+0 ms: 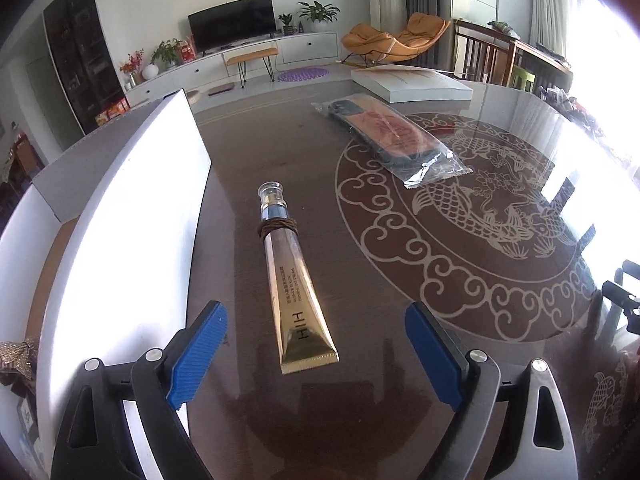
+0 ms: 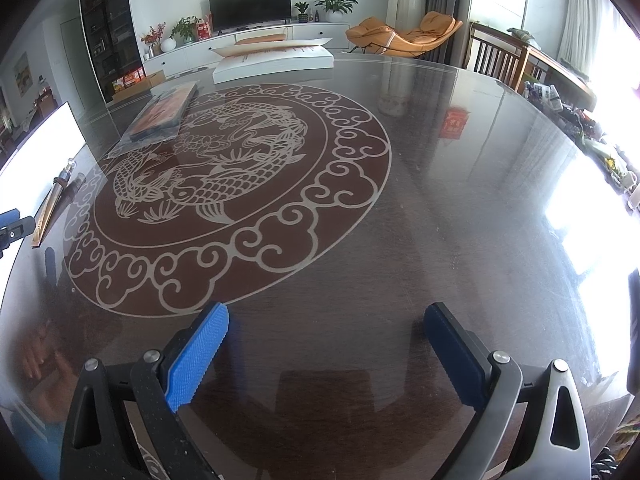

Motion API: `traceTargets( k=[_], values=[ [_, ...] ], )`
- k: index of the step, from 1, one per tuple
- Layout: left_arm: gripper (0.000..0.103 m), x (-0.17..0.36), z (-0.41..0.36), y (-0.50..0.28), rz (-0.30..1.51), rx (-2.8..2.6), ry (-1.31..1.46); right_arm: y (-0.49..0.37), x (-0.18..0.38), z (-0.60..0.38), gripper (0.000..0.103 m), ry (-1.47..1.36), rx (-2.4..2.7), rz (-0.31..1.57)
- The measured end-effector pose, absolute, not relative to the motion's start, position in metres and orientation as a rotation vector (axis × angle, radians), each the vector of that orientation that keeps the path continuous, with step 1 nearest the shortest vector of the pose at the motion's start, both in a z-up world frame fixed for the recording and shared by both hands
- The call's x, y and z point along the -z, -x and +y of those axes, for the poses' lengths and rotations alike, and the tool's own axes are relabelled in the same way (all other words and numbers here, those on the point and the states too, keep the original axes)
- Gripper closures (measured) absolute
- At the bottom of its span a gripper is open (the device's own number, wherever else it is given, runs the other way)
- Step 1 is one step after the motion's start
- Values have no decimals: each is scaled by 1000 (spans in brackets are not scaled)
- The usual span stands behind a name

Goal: Organize objects
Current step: 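Close the left gripper around the gold HIH tube, then grasp the plastic-wrapped phone case with the right gripper while the left gripper holds the tube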

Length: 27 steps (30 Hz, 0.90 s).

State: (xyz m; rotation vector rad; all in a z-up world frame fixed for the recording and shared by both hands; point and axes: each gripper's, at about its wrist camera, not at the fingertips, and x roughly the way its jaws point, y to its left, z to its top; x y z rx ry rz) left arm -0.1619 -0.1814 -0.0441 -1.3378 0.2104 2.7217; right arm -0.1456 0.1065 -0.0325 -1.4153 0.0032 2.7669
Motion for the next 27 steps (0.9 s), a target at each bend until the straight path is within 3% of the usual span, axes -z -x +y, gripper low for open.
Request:
traceTargets(
  k=[5, 8, 9, 10, 11, 12, 17, 22, 27],
  values=[
    [12, 64, -188, 200, -2, -2723, 1422, 145, 32, 107, 4, 1415, -2767, 3],
    [15, 69, -188, 208, -28, -2762, 1419, 146, 33, 107, 4, 1415, -2767, 3],
    [22, 69, -187, 207, -14, -2775, 1408, 146, 33, 107, 4, 1415, -2767, 3],
    [42, 68, -186, 204, 14, -2791, 1390, 146, 33, 107, 4, 1417, -2768, 4],
    [53, 66, -185, 199, 28, -2797, 1362, 145, 33, 106, 3, 1420, -2770, 5],
    [75, 65, -187, 195, 7, -2791, 1351, 146, 33, 106, 3, 1424, -2773, 6],
    [77, 65, -186, 155, -65, -2770, 1334, 181, 22, 89, 3, 1502, -2842, 44],
    [77, 65, -171, 125, -35, -2769, 1327, 283, -15, 5, 3, 1604, -2984, 13],
    [77, 66, -170, 121, -43, -2772, 1329, 380, -9, -80, 3, 1794, -2907, 2]
  ],
)
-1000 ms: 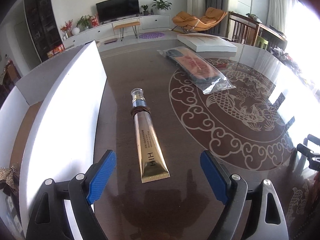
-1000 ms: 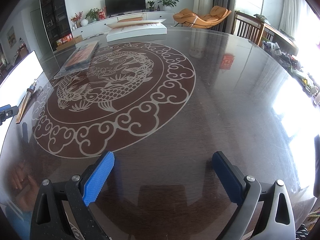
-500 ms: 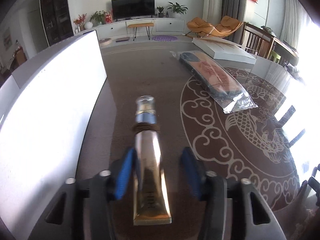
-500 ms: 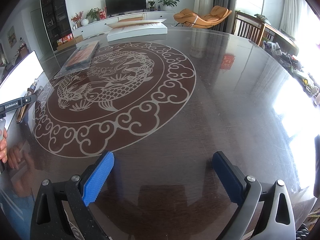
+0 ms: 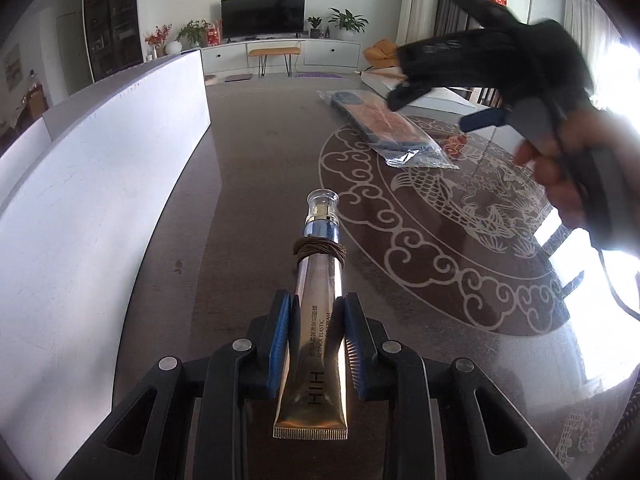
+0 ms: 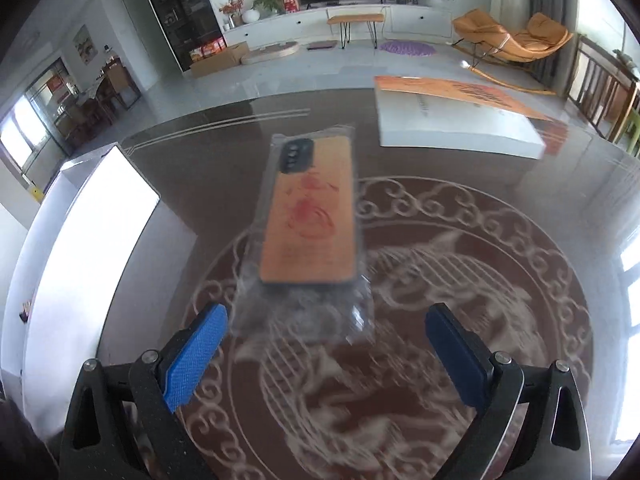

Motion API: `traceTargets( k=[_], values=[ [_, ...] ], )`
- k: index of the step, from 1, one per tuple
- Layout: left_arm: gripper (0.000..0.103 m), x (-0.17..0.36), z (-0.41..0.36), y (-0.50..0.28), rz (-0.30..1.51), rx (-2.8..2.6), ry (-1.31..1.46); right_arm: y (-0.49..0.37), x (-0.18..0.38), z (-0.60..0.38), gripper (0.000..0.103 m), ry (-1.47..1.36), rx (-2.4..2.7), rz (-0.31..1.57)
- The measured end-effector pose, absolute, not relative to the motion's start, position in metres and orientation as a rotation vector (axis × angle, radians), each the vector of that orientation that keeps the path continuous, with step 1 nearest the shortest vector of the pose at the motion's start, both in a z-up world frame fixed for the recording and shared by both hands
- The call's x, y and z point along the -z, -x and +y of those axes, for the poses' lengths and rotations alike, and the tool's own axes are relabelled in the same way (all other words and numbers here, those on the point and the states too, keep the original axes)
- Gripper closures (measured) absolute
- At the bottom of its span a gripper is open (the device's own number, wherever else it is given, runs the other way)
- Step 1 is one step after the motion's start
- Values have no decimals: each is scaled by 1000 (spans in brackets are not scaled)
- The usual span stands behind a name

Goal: Organize objects
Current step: 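Grasp the plastic-wrapped phone case with the right gripper while the left gripper holds the tube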

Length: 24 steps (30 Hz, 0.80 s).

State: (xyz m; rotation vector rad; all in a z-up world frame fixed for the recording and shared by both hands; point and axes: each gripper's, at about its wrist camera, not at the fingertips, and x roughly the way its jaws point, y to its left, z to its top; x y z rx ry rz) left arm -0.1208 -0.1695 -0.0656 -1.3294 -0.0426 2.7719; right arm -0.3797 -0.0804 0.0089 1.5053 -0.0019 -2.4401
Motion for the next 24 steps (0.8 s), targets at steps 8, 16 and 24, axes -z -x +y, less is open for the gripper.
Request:
traceTargets(
  k=[8, 16, 24],
  values=[
    [77, 66, -169, 120, -29, -2776, 1332, 405, 29, -117, 27, -1601, 2466, 195],
    [77, 64, -153, 106, -99, -2759, 1315, 293, 33, -42, 27, -1452, 2521, 188],
    [77, 62, -54, 93, -51, -2614, 1260, 130, 37, 108, 27, -1428, 2836, 11]
  ],
)
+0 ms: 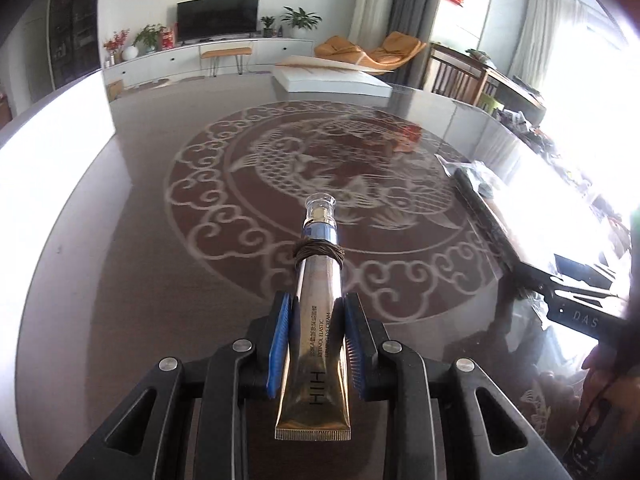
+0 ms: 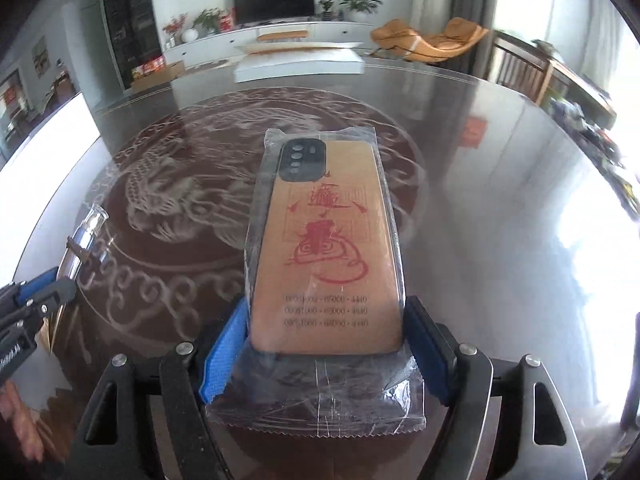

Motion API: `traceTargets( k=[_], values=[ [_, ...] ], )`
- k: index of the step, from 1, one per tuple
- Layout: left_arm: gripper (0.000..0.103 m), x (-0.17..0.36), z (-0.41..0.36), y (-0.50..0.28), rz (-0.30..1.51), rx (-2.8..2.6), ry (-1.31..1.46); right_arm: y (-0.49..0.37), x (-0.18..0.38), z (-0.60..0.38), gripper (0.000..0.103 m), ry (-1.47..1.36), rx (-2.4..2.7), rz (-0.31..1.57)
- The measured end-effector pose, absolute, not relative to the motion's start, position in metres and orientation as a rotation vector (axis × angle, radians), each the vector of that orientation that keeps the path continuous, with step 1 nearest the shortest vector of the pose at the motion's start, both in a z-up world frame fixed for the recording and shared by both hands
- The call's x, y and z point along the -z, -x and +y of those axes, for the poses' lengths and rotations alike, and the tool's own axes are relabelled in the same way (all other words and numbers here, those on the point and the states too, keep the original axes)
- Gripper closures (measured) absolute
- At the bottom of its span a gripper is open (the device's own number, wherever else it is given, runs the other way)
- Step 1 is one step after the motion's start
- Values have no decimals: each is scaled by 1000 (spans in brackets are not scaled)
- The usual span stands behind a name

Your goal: Organize objects

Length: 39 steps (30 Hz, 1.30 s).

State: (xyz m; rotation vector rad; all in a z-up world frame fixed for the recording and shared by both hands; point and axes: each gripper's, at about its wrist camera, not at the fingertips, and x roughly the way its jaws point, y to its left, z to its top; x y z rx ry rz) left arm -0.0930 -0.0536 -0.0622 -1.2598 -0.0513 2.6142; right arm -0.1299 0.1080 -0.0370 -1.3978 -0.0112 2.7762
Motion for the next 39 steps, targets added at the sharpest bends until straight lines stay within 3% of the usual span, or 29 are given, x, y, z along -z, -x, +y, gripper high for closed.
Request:
traceTargets(
  k=[7, 8, 11, 14, 16, 18, 39],
  values=[
    [76, 60, 54, 118, -9, -2545, 1235, 124, 31, 171, 25, 1337, -2672, 115],
    [75, 60, 68, 122, 19, -2553, 1237, 128, 29, 176, 19, 1343, -2662, 120],
    [41, 61, 96, 134, 110, -2548, 1243, 134, 30, 177, 6, 1372, -2639, 110],
    [30, 63, 101, 138, 194, -2586, 1280, 137, 31, 180, 3, 1354, -2626, 150],
    [10, 65, 96, 140, 169, -2602, 1323, 140, 31, 186, 3, 1341, -2634, 179],
    [0, 67, 89, 146, 139, -2614, 1386, 140, 31, 186, 3, 1338, -2631, 182],
    [0, 69, 75, 139, 187, -2558, 1321, 144, 33, 181, 0, 1367, -2619, 125]
  ],
)
